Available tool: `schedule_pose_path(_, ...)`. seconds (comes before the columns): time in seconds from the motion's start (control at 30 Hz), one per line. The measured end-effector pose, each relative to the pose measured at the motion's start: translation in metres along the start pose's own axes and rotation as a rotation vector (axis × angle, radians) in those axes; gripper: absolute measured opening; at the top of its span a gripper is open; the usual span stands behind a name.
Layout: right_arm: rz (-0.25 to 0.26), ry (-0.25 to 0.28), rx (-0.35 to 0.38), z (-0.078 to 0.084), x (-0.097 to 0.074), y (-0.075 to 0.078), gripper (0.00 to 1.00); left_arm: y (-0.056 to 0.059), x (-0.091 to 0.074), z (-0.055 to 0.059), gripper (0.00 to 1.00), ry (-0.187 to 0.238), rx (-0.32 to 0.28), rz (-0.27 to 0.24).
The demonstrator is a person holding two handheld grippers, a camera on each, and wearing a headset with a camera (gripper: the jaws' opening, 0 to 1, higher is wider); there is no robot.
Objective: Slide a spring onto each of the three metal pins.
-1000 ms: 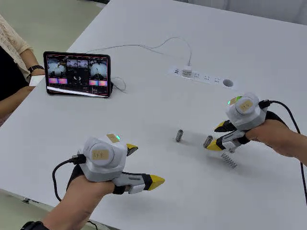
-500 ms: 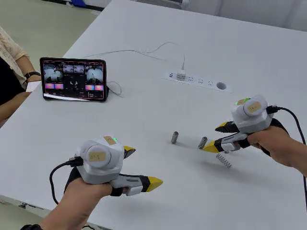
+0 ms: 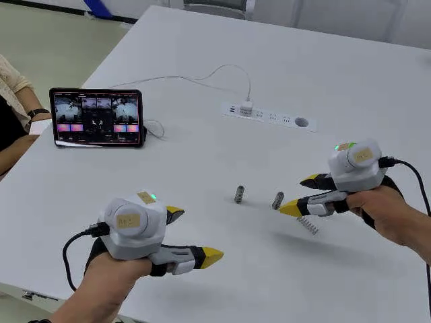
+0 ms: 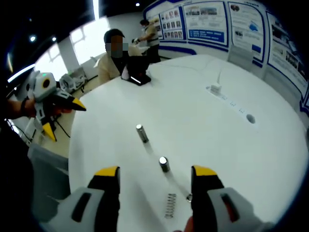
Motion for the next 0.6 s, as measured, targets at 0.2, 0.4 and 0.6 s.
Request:
schedule_pose_path(0.2,0.036,0.08,0.054,-0.005,-0.007,-0.003,0.62,0.001,0.004,-0.002,0.73,0.001,0.004,0.005)
schedule_pose_path(0.4,0.047,0.115,0.074,-0.006,-0.015,-0.008,0.65,-0.002,0.007,-0.004,0.73,0.003,0.001,0.003)
schedule_pose_path(0.6,0.064,0.144,0.1,-0.001,-0.025,-0.01,0.69,-0.006,0.012,-0.007,0.74,0.001,0.005,0.006)
Point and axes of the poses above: the centre of the closed fingertips' face, and the gripper's own axes: x roughly forward along the fingers, y roughly to its right, z roughly out of its underside, the point moved 1 cm from there along -x, roughly backward along the fingers, and after that the axes turned 14 degrees about y, right-handed, at the moved point
